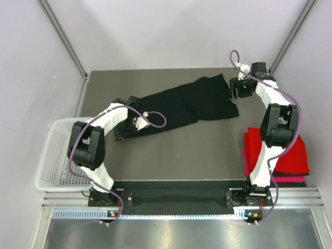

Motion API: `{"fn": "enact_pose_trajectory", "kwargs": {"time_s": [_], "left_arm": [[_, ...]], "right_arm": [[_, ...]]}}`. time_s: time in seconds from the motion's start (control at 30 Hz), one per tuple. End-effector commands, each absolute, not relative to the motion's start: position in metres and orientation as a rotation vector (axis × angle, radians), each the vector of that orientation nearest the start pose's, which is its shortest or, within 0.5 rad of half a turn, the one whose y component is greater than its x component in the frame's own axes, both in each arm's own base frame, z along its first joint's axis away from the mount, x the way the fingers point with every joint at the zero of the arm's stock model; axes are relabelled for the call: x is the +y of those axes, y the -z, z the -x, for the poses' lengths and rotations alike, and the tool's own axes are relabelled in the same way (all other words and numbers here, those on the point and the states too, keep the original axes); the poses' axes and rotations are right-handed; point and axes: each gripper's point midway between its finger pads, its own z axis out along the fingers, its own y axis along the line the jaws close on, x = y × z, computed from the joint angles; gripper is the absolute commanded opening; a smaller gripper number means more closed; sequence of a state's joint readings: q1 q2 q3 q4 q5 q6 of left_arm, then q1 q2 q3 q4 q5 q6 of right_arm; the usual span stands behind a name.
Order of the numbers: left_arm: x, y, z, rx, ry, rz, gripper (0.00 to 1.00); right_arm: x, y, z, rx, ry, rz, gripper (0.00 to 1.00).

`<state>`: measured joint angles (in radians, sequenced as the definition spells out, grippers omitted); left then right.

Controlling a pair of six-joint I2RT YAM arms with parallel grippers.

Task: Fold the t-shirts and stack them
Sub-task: Fold the tshirt

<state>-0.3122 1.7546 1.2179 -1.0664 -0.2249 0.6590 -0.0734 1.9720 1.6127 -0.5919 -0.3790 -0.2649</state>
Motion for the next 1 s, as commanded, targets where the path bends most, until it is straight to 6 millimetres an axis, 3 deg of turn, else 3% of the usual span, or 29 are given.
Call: {"fn": "enact_pose_trajectory", "kwargs": {"time_s": [0.0, 0.2, 0.47, 0.57, 0.67, 0.8, 0.97], "left_arm": [[-0.016, -0.087, -0.252, 2.837, -0.349, -1.49, 0.0], [-0.033, -0.103, -0.238, 2.783, -0.341, -1.517, 0.0], [-0.061, -0.103, -0.232, 2.754, -0.325, -1.543, 0.0], [-0.068, -0.105, -0.228, 2.731, -0.366, -1.58, 0.0], [-0.072, -0.108, -0.221, 2.719, -0.391, -1.614, 0.0], [-0.077, -0.11, -0.214, 2.7, -0.356, -1.656, 0.0], [-0.079, -0.112, -0.207, 2.688, -0.338, -1.688, 0.0]], "right_arm": [[0.012, -0.093, -0.504, 2.472, -0.395, 0.304, 0.62], [0.017, -0.066, -0.515, 2.524, -0.46, 0.302, 0.6], [0.016, -0.049, -0.516, 2.568, -0.47, 0.291, 0.57], [0.013, -0.033, -0.522, 2.619, -0.467, 0.27, 0.32], [0.01, -0.012, -0.522, 2.683, -0.462, 0.243, 0.2], [0.012, 0.009, -0.521, 2.723, -0.472, 0.25, 0.08], [0.019, 0.022, -0.528, 2.735, -0.495, 0.252, 0.04]]}}
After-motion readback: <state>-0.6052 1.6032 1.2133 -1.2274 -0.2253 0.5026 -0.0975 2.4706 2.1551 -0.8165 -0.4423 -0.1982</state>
